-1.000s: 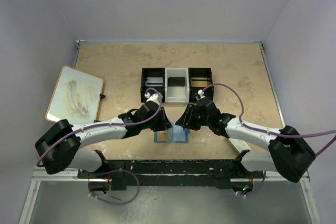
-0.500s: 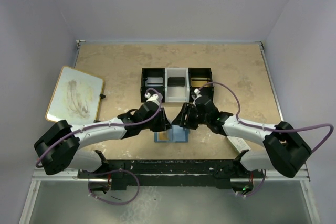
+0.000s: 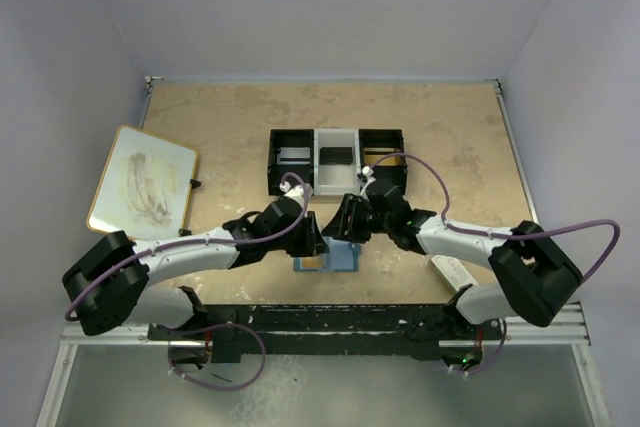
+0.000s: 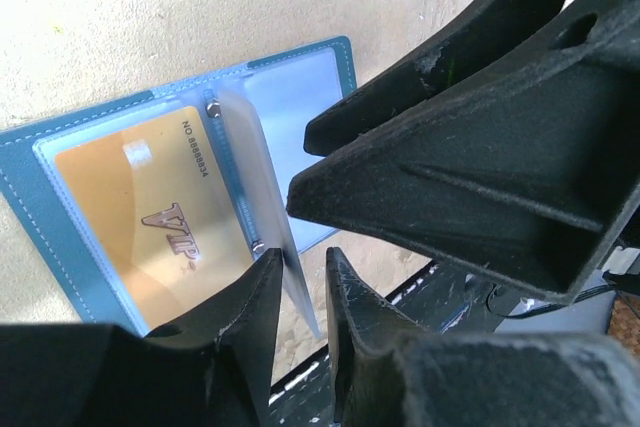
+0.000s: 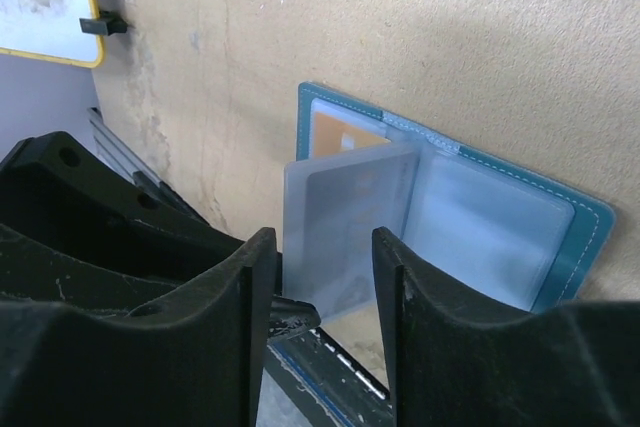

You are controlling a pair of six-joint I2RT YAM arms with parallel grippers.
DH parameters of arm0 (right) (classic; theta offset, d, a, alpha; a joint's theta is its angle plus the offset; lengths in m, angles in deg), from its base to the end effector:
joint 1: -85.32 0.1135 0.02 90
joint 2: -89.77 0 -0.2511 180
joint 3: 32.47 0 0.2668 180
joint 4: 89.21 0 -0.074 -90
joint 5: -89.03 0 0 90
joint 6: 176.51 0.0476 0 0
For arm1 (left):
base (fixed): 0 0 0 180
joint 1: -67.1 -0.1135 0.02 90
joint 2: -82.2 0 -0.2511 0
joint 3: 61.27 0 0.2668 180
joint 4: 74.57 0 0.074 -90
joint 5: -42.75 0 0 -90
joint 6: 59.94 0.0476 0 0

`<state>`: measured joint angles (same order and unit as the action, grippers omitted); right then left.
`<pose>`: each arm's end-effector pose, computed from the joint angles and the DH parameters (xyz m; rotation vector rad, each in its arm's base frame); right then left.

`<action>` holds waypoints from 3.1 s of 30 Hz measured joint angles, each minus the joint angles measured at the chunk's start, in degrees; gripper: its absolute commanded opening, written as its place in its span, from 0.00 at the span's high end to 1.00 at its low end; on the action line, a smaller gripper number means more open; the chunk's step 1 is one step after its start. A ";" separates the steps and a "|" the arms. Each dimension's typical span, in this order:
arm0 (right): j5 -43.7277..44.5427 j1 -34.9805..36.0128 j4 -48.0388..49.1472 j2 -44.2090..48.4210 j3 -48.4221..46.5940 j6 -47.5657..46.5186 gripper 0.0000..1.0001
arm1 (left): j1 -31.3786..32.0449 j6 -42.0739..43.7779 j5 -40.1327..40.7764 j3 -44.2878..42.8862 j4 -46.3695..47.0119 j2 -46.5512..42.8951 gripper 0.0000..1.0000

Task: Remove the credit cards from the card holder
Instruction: Adjust the card holder at the center of the board.

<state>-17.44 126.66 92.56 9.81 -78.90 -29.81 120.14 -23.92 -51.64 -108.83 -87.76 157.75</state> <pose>0.2166 0.2085 0.1504 0.1284 2.3938 1.2317 0.1681 -0.2294 0.1515 0.0232 2.5202 -0.9769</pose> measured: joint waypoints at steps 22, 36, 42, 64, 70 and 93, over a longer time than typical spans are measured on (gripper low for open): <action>-0.50 0.00 0.26 -0.68 -0.61 -0.79 0.61 | 0.42 1.14 -2.49 0.72 -0.07 -0.70 0.79; -0.28 0.00 -0.24 -0.66 -0.61 -0.39 0.73 | 0.55 1.70 -2.29 1.57 -1.03 -1.51 0.78; 0.52 0.00 -1.14 -0.66 -0.61 -0.33 0.73 | 0.61 2.34 -2.21 1.68 -1.53 -2.23 0.78; 3.06 0.00 -5.22 3.52 1.66 -0.28 0.73 | 0.63 3.21 6.43 1.66 -10.10 -8.98 0.61; 3.34 0.00 -5.88 6.29 3.91 0.35 0.72 | 0.63 3.17 4.72 0.70 -6.73 -6.54 0.61; 4.00 0.00 -19.45 22.12 10.12 2.45 0.60 | 1.20 3.17 -0.33 -1.01 -0.63 -0.02 0.61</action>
<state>-13.44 126.66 73.10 31.93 -68.78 -27.36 121.34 -20.75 -51.96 -109.84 -88.39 157.73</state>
